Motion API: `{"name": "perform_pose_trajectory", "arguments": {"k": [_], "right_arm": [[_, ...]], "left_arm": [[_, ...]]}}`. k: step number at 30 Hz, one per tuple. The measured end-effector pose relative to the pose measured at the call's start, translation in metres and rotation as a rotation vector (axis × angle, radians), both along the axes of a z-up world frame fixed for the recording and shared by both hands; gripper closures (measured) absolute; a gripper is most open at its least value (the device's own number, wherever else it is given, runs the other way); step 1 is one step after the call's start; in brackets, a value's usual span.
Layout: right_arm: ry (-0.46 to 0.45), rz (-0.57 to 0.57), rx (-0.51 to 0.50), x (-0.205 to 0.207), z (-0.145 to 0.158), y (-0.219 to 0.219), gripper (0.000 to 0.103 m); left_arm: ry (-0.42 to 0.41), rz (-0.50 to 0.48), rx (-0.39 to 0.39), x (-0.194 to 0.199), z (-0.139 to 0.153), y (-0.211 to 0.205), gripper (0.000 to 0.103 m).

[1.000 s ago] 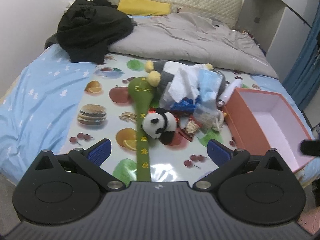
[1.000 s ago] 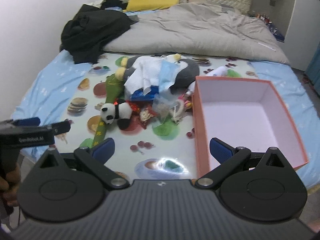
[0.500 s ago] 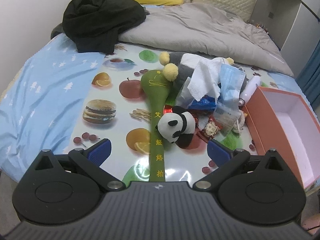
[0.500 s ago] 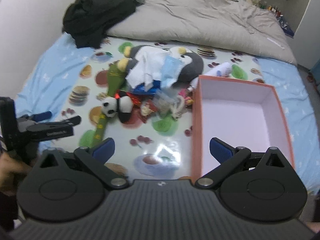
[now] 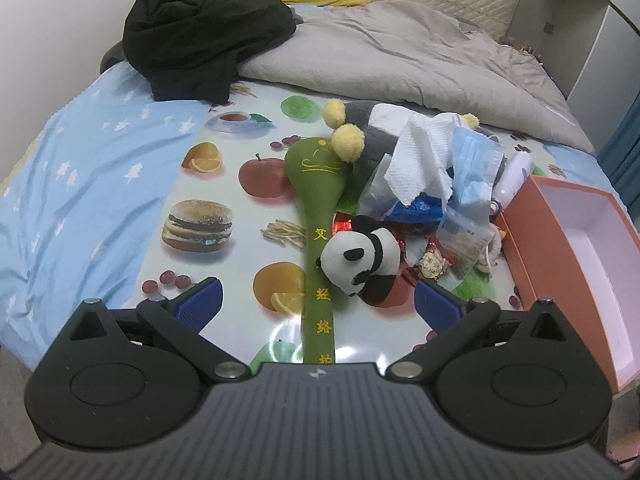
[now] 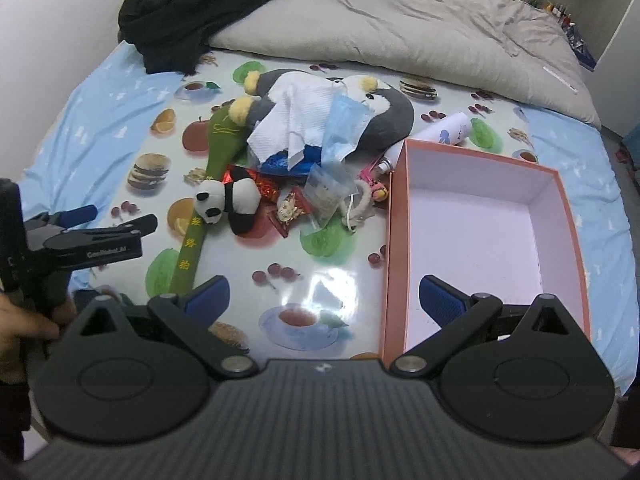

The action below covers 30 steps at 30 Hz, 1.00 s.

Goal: Organize soft objects
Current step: 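Move both grippers toward the pile of items beside the pink box, then grasp the panda plush with the left gripper while the right gripper grasps the red-brown snack packet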

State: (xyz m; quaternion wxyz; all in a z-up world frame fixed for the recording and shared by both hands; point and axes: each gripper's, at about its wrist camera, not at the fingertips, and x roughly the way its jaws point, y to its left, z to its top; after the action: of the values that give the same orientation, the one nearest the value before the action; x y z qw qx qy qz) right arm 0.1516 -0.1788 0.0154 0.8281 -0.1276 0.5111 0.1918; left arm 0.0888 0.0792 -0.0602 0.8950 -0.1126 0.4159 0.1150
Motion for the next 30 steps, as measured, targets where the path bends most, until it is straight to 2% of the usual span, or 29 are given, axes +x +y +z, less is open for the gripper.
{"name": "perform_pose_trajectory", "arguments": {"k": [5, 8, 10, 12, 20, 30], "right_arm": [[0.002, -0.004, -0.006, 0.009, -0.007, 0.003, 0.000], [-0.023, -0.005, 0.007, 0.014, -0.007, 0.004, 0.000], [-0.079, 0.001, 0.034, 0.012, -0.007, 0.002, 0.000], [-0.065, -0.006, 0.027, 0.015, -0.015, 0.002, 0.000], [-0.007, -0.020, 0.073, 0.026, -0.059, 0.007, 0.000], [0.018, -0.077, 0.122, 0.055, -0.117, 0.017, 0.000]], "left_arm": [[0.005, -0.014, -0.006, 0.009, -0.006, 0.001, 0.000], [0.016, -0.016, -0.011, 0.015, -0.011, 0.002, 0.000], [0.014, -0.024, -0.017, 0.018, -0.012, 0.003, 0.000], [0.019, -0.029, -0.013, 0.020, -0.013, 0.003, 0.000], [0.013, -0.038, -0.024, 0.024, -0.022, 0.004, 0.000], [0.038, -0.074, -0.043, 0.052, -0.044, 0.003, 0.000]]}}
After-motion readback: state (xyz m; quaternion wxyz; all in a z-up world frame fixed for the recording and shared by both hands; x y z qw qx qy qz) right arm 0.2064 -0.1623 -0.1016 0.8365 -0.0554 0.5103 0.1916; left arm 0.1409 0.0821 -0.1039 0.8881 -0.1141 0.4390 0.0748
